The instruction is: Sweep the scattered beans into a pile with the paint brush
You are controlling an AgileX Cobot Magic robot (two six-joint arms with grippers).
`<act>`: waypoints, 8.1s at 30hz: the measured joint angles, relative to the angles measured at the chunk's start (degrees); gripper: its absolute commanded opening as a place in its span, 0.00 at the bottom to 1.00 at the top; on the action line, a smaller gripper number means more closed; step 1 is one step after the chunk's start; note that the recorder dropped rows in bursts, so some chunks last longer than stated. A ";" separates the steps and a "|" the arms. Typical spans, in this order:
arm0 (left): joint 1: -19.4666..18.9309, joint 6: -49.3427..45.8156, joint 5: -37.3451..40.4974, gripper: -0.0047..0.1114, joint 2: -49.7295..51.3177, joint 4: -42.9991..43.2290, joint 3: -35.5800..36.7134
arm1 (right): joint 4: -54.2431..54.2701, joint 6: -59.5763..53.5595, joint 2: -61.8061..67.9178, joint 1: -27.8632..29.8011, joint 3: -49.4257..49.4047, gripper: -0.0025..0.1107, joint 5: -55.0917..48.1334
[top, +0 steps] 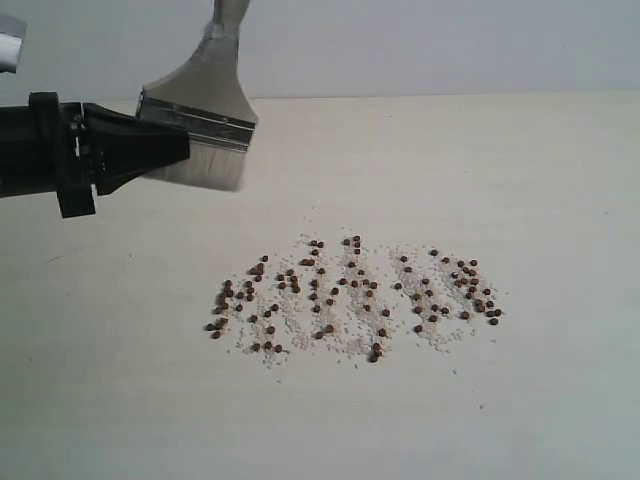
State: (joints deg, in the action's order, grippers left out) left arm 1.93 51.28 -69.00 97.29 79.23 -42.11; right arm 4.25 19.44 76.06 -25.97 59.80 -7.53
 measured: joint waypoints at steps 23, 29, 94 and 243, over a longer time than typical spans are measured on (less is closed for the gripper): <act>4.01 -7.42 0.01 0.04 5.70 -4.02 0.00 | 1.58 1.36 9.38 -5.25 -0.13 0.02 13.25; 4.01 -7.55 0.01 0.04 5.70 -4.17 0.00 | 1.58 1.75 9.40 -7.66 -0.13 0.02 15.94; 4.01 -7.66 0.01 0.04 5.70 -4.27 0.00 | -9.35 -0.23 5.76 -9.13 -0.13 0.02 18.37; 4.01 5.81 0.00 0.04 15.58 6.05 -14.76 | 94.95 -130.94 33.36 21.40 11.49 0.12 -61.47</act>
State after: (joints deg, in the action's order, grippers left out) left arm 5.94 57.09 -69.00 112.87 85.28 -56.87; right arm 99.21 -111.50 109.43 -4.57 71.29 -69.00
